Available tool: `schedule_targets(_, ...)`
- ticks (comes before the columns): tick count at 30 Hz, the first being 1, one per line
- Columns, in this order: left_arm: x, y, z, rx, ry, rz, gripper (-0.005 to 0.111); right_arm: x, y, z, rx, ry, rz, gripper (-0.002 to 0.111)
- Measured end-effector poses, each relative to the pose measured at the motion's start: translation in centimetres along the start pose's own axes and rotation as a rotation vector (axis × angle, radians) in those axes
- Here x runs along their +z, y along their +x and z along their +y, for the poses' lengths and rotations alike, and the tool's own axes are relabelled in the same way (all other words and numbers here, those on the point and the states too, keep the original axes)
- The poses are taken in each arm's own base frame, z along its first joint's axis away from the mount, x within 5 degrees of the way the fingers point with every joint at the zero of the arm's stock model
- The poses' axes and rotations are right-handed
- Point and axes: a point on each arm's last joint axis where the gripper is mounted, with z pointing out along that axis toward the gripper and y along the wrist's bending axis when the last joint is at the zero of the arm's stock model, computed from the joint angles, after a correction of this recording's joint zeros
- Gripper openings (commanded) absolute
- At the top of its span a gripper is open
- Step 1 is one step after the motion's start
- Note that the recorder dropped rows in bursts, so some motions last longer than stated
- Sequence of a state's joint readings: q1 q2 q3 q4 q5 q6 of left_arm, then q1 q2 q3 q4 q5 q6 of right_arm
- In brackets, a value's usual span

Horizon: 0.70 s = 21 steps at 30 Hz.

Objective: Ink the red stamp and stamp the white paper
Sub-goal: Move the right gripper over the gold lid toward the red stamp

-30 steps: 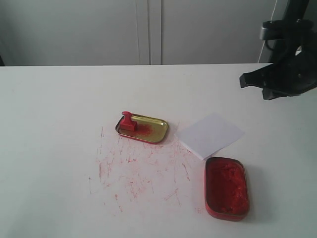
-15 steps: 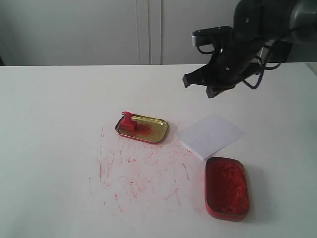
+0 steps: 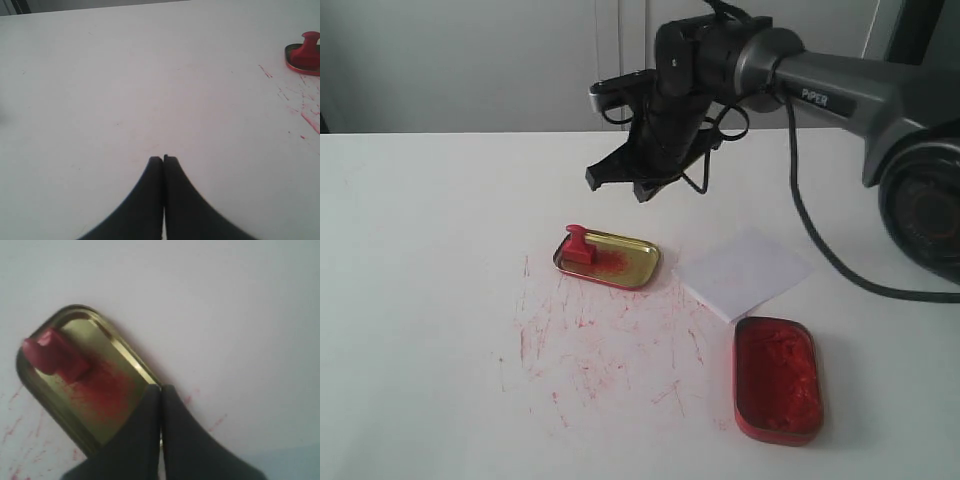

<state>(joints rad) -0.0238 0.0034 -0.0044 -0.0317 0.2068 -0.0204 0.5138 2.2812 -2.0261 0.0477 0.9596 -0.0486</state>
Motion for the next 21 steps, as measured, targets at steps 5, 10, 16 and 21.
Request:
schedule_targets(5, 0.0, 0.0, 0.0, 0.0, 0.0, 0.0, 0.0, 1.1, -1.0, 3.0, -0.096, -0.101, -0.032, 0.0)
schedule_targets(10, 0.0, 0.0, 0.0, 0.0, 0.0, 0.0, 0.0, 1.8, -1.1, 4.0, -0.208, -0.116, -0.041, 0.0)
schedule_targets(16, 0.0, 0.0, 0.0, 0.0, 0.0, 0.0, 0.0, 1.6, -1.5, 5.0, -0.376, -0.162, -0.107, 0.0)
schedule_targets(21, 0.0, 0.0, 0.0, 0.0, 0.0, 0.0, 0.0, 1.5, -1.7, 5.5, -0.51, -0.195, -0.15, 0.017)
